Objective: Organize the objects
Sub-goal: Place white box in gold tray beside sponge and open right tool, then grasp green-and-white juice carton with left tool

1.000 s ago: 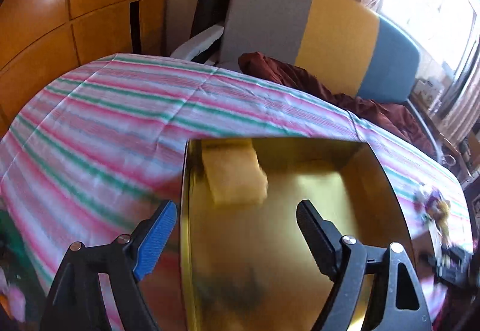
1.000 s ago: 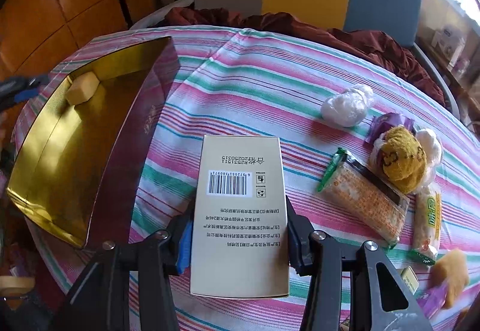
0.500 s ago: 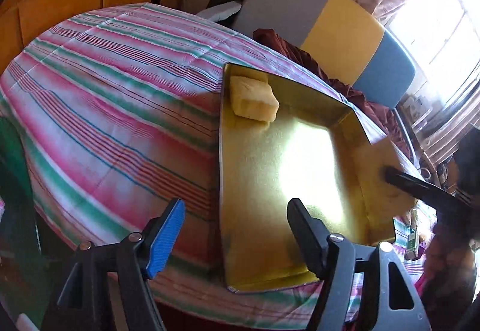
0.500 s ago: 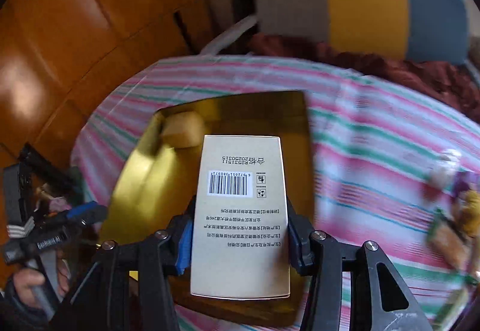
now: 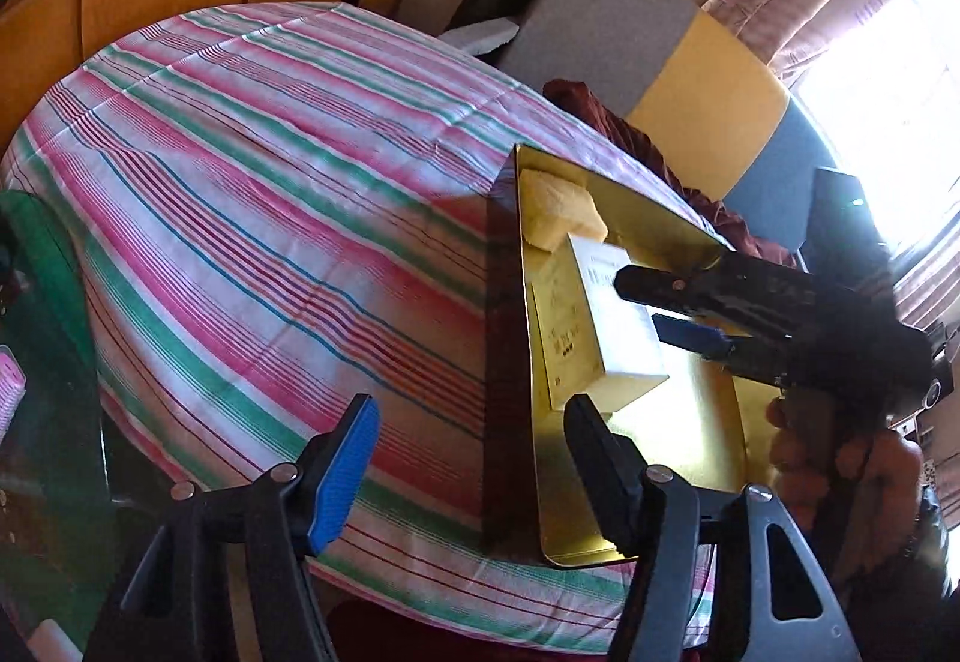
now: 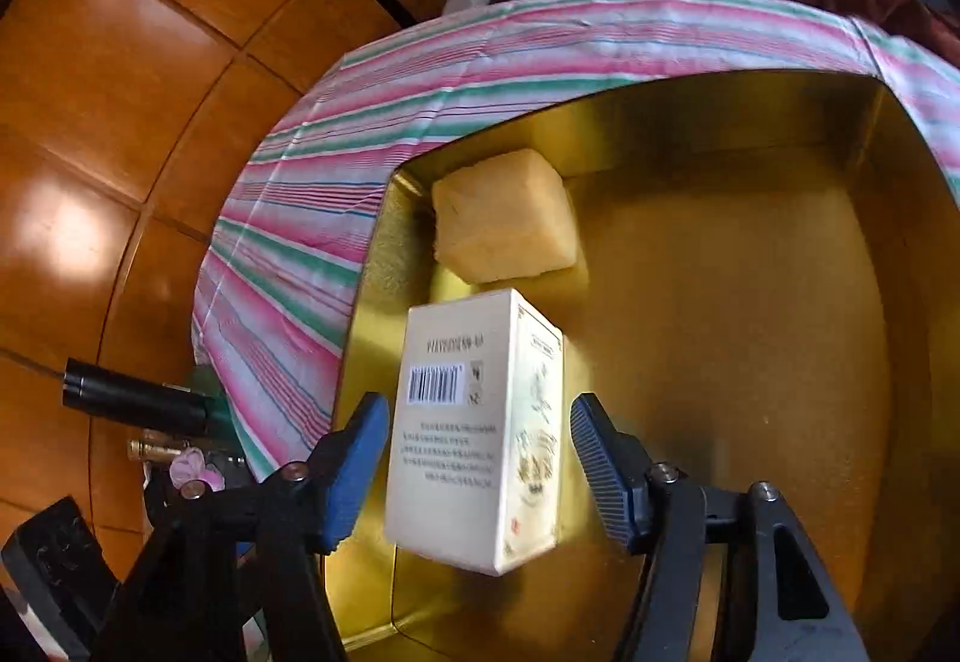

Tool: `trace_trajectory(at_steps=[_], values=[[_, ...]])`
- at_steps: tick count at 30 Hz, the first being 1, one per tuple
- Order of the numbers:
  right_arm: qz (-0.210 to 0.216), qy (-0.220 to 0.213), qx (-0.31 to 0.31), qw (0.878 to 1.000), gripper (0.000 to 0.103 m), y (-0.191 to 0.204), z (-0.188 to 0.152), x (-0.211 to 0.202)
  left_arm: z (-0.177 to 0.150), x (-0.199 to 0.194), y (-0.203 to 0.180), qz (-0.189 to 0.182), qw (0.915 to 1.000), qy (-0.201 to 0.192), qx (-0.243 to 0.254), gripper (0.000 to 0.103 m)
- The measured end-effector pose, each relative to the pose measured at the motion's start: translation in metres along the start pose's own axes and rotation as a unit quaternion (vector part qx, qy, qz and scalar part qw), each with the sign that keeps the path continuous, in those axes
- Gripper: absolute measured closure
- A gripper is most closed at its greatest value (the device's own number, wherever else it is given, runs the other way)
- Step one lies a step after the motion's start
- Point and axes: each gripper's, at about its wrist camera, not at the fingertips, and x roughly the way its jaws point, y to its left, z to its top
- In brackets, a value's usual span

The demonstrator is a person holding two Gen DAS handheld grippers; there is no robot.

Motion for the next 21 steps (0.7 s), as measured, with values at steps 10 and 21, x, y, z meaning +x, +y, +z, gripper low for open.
trace_trajectory(at_steps=[10, 21], values=[[-0.055, -0.059, -0.067, 0.994, 0.020, -0.017, -0.037, -0.065, -0.011, -0.013, -0.044, -0.010, 0.9969, -0.032, 0.071, 0.041], [-0.125, -0.120, -0.036, 0.984, 0.010, -0.090, -0.085, -0.150, -0.033, -0.008, -0.101, -0.073, 0.9886, -0.003, 0.132, 0.044]])
